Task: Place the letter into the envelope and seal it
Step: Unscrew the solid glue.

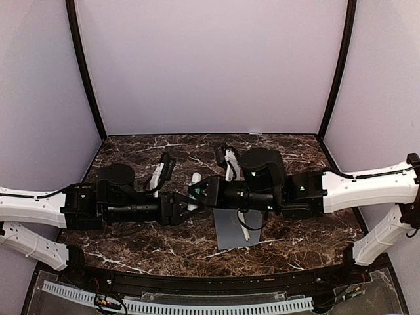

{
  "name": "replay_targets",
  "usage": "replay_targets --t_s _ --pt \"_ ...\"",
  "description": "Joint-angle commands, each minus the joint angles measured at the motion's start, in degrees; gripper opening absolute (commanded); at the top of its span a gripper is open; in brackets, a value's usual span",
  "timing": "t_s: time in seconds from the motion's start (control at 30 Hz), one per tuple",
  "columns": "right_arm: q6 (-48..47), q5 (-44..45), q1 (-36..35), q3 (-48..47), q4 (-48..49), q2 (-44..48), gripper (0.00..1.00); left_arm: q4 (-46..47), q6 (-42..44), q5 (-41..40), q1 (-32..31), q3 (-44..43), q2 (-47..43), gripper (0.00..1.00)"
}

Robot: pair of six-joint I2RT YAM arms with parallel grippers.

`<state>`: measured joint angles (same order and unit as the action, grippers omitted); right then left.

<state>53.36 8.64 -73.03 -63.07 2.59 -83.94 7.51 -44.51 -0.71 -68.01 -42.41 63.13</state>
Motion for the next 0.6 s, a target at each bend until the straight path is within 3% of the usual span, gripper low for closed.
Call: replay_targets --t_s 0.0,0.2,0.33,0.57 --pt "-1.3 -5.3 -0.4 3.4 8.9 4.2 0.03 10.8 -0.7 6.5 0.6 3.2 -4.6 0.67" --pt "-0.7 -8.2 0.5 6.8 14.6 7.7 0.03 14.4 -1.7 16.5 0.9 3.3 -4.4 0.75" --pt "-1.0 -12.7 1.3 9.4 20.9 9.3 0.03 17.0 -2.8 22.2 0.9 2.7 -3.0 0.75" --pt "-1.2 -18.1 1.7 11.9 28.8 10.6 0.03 23.0 -4.6 23.3 0.9 3.6 -3.0 0.5"
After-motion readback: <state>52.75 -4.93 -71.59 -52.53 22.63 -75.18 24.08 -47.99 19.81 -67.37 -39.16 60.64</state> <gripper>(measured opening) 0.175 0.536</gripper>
